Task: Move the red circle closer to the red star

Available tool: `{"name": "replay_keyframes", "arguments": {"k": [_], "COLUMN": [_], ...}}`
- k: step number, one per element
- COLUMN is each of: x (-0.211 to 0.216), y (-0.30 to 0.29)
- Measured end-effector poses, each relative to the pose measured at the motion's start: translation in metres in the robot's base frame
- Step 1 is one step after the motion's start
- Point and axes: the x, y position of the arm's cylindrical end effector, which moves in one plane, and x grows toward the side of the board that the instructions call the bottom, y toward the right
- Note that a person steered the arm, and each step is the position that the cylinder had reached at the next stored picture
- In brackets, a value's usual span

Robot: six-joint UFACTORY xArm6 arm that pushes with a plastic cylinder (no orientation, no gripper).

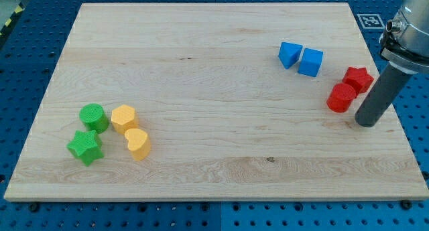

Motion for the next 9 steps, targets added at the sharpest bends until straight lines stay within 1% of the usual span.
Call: {"name": "replay_keyframes", "arguments": {"k": [1,3,5,6,7,9], "x": [-0.011,-0.011,-0.032,-0.019,-0.032,-0.041], "y": [0.000,-0.026,-0.029,-0.033,-0.062,-0.032]}}
